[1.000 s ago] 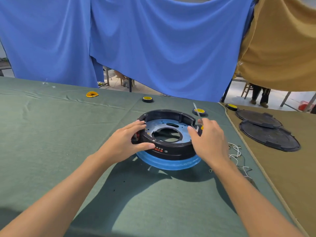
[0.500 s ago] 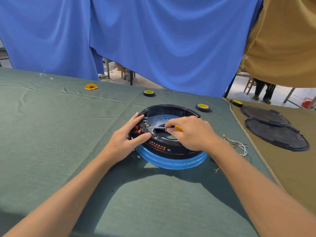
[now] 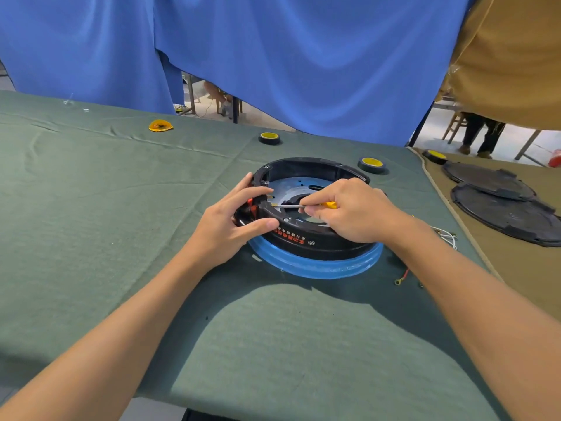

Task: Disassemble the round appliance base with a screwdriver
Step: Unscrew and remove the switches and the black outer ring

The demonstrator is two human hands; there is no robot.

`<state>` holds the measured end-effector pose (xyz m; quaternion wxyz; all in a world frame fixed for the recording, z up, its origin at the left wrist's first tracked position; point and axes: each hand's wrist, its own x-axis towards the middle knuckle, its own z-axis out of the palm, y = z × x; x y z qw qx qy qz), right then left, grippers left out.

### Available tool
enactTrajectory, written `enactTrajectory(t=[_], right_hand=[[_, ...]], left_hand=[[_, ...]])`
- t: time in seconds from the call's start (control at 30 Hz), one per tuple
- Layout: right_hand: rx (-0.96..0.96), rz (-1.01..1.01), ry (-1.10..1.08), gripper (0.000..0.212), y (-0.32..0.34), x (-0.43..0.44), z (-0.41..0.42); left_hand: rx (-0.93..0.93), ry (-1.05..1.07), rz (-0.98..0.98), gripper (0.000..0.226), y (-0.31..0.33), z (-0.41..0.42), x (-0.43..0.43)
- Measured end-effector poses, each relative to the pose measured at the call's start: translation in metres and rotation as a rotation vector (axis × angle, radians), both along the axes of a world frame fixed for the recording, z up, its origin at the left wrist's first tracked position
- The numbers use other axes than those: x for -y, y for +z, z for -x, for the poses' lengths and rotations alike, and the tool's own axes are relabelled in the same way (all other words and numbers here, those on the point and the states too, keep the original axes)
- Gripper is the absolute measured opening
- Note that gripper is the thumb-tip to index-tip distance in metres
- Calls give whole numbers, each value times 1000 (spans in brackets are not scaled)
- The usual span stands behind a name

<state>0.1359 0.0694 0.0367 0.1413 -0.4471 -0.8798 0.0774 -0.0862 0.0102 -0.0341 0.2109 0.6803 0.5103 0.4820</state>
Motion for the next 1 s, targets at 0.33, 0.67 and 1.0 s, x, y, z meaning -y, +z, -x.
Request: enactTrajectory(t=[0.33, 0.67, 1.0], right_hand=[[68, -103, 113, 24, 3, -4, 2], [202, -452, 116, 23, 4, 12, 5], [239, -443, 22, 19, 6, 21, -1]], left_hand=[[-49, 41, 0, 44, 1, -3, 1], [-109, 96, -11, 38, 0, -6, 2], [-132, 166, -50, 67, -2, -12, 3]])
